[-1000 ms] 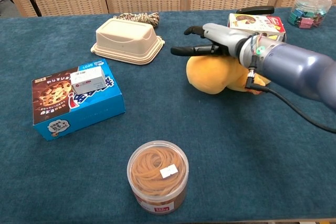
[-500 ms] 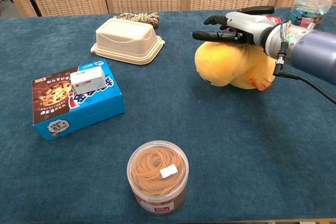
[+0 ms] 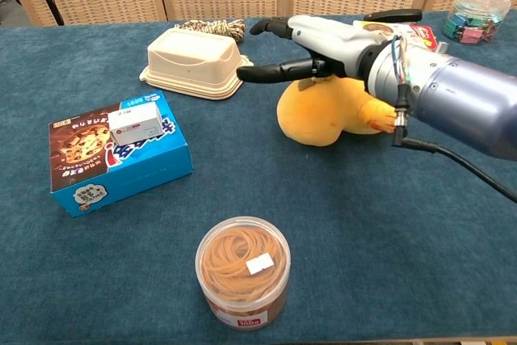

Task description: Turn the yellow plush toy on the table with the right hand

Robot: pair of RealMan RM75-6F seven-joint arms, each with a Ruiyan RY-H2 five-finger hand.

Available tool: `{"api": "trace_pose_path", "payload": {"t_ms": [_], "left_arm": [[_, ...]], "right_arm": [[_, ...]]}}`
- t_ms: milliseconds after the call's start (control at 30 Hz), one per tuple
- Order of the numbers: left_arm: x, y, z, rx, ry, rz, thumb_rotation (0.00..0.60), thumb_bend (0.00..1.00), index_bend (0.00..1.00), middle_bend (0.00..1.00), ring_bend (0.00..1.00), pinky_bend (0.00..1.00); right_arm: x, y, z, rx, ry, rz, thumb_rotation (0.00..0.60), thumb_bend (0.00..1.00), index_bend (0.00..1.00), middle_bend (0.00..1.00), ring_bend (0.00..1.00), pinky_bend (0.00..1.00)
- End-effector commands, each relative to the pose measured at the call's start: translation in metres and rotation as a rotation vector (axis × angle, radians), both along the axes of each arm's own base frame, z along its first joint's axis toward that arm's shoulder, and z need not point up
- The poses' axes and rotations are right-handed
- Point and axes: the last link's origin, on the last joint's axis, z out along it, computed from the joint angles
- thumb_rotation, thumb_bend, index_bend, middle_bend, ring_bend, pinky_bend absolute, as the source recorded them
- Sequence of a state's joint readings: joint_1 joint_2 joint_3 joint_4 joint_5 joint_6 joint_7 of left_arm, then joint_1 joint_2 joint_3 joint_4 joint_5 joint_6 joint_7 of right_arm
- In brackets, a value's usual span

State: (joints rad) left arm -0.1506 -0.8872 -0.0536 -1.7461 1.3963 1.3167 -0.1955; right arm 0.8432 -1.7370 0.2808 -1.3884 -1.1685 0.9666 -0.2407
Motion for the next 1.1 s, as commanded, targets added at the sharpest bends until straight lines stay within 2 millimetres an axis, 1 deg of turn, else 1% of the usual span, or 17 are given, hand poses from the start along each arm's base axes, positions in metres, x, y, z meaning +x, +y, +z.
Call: {"api": "trace_pose_path", "payload": {"t_ms": [33,300,567,667,867,1100], "left_arm": [[0.000,0.000,0.000,0.000,0.000,0.000,0.600,0.00,0.00,0.00,0.00,0.00],[0.000,0.001,-0.001,-0.003,0.002,0.003,0.600,0.00,0.00,0.00,0.00,0.00],[0.000,0.003,-0.001,-0.005,0.000,0.008,0.600,0.00,0.00,0.00,0.00,0.00],[0.001,0.003,-0.003,-0.009,0.002,0.009,0.600,0.00,0.00,0.00,0.00,0.00],[0.000,0.003,-0.003,-0.006,0.003,0.011,0.600,0.00,0.00,0.00,0.00,0.00],[0.001,0.004,-0.004,-0.009,0.007,0.009,0.600,0.00,0.00,0.00,0.00,0.00]], "right_arm": [[0.004,0.008,-0.014,-0.003,0.021,0.043,0.097,0.00,0.00,0.00,0.00,0.00],[-0.003,0.007,-0.035,-0.005,0.057,0.043,0.100,0.00,0.00,0.00,0.00,0.00],[-0.016,-0.009,-0.046,-0.053,0.097,0.054,0.098,0.00,0.00,0.00,0.00,0.00],[-0.023,-0.016,-0.049,-0.047,0.093,0.026,0.097,0.00,0.00,0.00,0.00,0.00],[-0.043,-0.030,-0.042,-0.034,0.059,-0.075,0.098,0.00,0.00,0.00,0.00,0.00],[-0.057,-0.043,-0.027,-0.007,-0.013,-0.180,0.099,0.00,0.00,0.00,0.00,0.00]]}}
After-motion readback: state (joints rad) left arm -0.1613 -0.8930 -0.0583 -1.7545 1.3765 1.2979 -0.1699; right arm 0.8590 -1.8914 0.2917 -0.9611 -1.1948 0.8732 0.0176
